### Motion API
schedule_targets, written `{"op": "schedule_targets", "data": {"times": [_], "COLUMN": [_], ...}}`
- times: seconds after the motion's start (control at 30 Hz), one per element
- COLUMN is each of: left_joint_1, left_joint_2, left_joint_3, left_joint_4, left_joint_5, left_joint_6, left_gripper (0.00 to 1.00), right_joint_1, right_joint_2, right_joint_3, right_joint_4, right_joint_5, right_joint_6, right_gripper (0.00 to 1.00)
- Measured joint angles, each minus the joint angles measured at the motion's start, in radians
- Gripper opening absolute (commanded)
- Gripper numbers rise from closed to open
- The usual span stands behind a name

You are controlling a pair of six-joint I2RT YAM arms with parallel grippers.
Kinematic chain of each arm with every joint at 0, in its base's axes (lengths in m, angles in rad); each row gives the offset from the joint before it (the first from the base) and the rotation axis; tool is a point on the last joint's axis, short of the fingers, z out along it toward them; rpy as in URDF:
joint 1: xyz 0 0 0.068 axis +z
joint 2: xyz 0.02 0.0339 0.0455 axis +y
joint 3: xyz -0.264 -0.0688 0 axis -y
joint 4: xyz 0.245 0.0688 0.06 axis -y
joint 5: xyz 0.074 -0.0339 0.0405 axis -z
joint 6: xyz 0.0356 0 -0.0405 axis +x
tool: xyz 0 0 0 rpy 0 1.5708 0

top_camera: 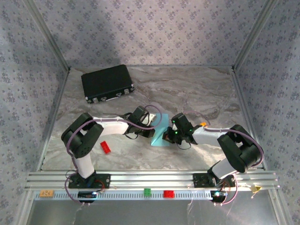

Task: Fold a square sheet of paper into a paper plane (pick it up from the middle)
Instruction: Fold the triangle a second time at the center of the table.

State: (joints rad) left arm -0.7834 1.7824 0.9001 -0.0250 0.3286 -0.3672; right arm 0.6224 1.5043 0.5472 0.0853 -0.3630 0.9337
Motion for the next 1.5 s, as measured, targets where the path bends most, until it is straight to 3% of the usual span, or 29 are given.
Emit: {"op": "schedule_targets", "data": {"times": [0.63, 1.5], "left_joint_1": [-0.002, -0.010], "left_joint_2": [0.021, 0.025], "left_joint_3": [0.002, 0.003], "left_joint_4": [0.030, 0.030], "left_joint_5": [0.068, 0.070], "left_joint_6": [-0.107, -0.121], "left_gripper": [0.00, 0.00], "right_joint_1": [-0.044, -0.029], "right_joint_2": [-0.101, 0.068], "right_joint_3": [0.000, -0.020], "right_joint_4": [0.042, 0.205], "right_joint_5": [-0.005, -0.044], "right_joint_6": [0.024, 0.077], "right_gripper": [0.06, 0.04]}}
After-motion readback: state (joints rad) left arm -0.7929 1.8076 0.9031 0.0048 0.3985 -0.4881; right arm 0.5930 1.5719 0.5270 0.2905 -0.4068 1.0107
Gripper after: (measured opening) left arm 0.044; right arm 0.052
